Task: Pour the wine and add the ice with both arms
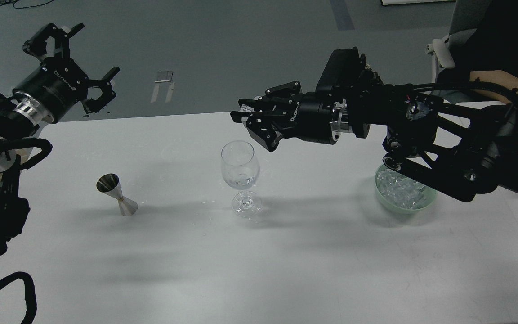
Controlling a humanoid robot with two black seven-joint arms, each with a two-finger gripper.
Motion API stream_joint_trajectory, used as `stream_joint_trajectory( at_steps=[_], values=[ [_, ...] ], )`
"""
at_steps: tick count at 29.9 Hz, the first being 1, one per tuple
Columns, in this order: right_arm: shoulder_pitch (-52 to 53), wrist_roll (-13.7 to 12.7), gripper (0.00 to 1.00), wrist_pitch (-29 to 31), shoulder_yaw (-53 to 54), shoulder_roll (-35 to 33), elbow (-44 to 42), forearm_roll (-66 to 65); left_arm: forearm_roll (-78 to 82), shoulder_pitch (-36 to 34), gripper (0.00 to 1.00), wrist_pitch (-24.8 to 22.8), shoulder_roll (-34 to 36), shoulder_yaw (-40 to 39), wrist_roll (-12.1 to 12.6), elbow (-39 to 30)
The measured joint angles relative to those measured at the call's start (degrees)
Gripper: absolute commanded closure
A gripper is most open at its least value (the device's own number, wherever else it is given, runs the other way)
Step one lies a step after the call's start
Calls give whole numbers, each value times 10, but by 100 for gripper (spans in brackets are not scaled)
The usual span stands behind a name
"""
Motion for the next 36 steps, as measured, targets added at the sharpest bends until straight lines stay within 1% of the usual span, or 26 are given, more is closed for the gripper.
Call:
stream_joint_trajectory(
  at_steps=[9,14,18,20,27,30,34,36],
  values=[
    [7,0,86,8,-25,31,-6,-4,0,-1,2,0,0,0,0,1],
    [7,0,81,9,-27,34,-6,-5,0,-2,2,0,0,0,0,1],
    [7,0,79,12,-27,34,-5,-5,0,-2,2,0,0,0,0,1],
    [6,0,76,13,-27,34,-5,-4,0,-2,2,0,0,0,0,1],
    [2,0,74,26,-28,33,-3,-3,0,-2,2,0,0,0,0,1],
    [2,0,70,29,-28,32,-3,-3,0,-2,2,0,0,0,0,1],
    [1,0,61,30,-28,32,-3,-3,0,-2,2,0,0,0,0,1],
    [1,0,59,30,-28,31,-4,-3,0,-2,2,0,0,0,0,1]
  ],
)
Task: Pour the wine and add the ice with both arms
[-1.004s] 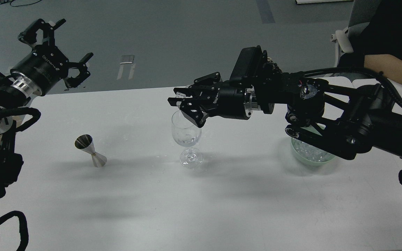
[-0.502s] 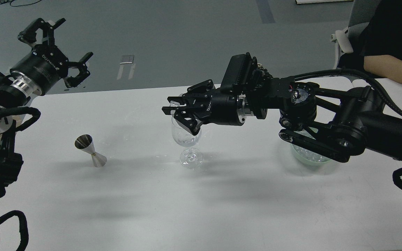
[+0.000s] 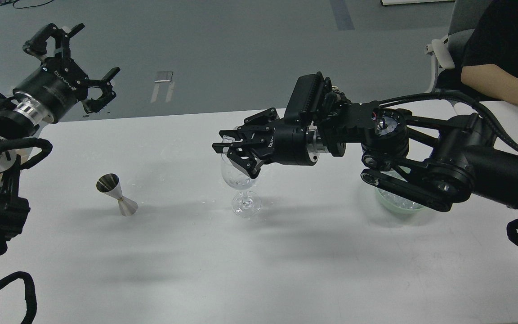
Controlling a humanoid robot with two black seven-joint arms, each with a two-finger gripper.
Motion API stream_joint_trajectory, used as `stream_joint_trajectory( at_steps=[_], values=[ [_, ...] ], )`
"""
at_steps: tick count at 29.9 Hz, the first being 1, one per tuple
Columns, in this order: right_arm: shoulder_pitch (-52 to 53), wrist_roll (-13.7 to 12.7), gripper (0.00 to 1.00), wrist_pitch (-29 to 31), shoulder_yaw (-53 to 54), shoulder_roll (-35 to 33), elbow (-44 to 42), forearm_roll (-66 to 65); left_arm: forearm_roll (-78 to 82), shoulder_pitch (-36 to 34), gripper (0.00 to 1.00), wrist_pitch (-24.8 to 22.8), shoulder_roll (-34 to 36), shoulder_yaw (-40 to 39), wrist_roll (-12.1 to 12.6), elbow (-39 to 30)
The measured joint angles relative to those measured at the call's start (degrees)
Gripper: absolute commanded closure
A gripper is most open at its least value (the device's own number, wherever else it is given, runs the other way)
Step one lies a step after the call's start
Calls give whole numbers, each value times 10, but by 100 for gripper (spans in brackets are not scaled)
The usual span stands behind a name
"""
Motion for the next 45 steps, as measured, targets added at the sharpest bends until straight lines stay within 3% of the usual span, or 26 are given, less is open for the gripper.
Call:
stream_joint_trajectory(
  at_steps=[12,17,18,21,27,33,41,43,45],
  values=[
    [-2,-1,47,0,2,-3,0,0,2,-1,2,0,0,0,0,0],
    [1,-2,24,-1,21,-3,-2,5,2,-3,2,0,2,0,0,0],
    [1,-3,13,-1,32,-3,-3,7,2,-3,2,0,2,0,0,0],
    [3,-6,4,-1,75,-4,-16,12,2,-3,2,0,3,0,0,0],
    [5,-6,1,-1,185,2,-89,58,1,-3,2,0,2,-1,0,0],
    [20,-3,1,-5,251,4,-166,199,-6,-4,2,8,-4,-1,1,1],
    [29,-3,1,-31,280,19,-264,364,-9,-17,2,57,-20,-2,-1,2],
    [30,-4,1,-42,288,22,-280,401,-10,-24,2,61,-28,-4,-14,2],
    [30,-5,1,-49,296,28,-297,449,-19,-29,2,61,-38,-5,-53,2]
  ],
)
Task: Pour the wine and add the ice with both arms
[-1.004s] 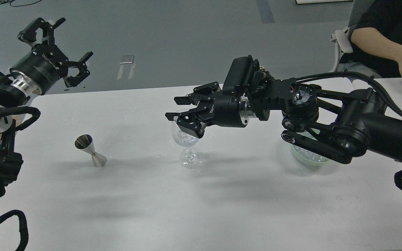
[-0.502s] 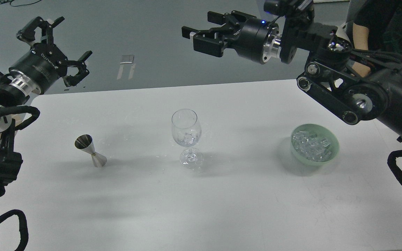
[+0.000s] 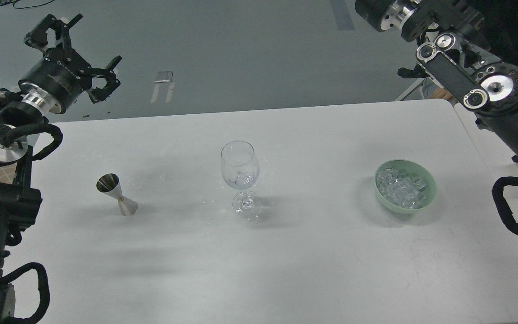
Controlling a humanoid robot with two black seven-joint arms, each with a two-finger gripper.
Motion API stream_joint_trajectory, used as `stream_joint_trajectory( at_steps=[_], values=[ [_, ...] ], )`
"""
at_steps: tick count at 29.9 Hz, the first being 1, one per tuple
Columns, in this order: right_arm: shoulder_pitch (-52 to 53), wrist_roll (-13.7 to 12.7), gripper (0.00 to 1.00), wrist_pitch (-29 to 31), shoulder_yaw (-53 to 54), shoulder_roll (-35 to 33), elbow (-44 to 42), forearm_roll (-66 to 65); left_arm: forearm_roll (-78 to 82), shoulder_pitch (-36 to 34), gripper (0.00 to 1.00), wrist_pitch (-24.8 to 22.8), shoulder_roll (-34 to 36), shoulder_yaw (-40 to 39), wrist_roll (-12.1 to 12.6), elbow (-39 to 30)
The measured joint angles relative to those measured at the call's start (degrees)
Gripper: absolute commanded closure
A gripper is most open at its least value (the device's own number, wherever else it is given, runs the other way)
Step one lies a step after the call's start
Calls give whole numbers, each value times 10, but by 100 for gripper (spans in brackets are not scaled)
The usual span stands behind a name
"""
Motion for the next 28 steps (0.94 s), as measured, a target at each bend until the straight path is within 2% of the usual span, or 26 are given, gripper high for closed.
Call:
stream_joint_trajectory(
  at_steps=[2,3,4,6,15,21,28],
  values=[
    [2,-1,1,-2,5,3,-15,42,-12,-3,2,0,-4,1,-48,0],
    [2,-1,1,-2,7,4,-22,62,-14,-3,2,0,-5,2,-64,2],
    [3,-1,1,-2,8,6,-31,88,-16,-4,2,0,-5,3,-78,4],
    [3,-1,1,-2,9,10,-49,135,-17,-6,2,1,-7,4,-91,7],
    [1,3,1,1,10,40,-106,346,-16,-9,2,-1,-31,5,-96,21],
    [-19,9,1,-2,26,68,-111,392,-11,-13,2,-1,-35,37,-95,26],
    [-40,16,1,1,99,100,-111,398,-11,-41,2,2,-34,49,-77,49]
  ],
)
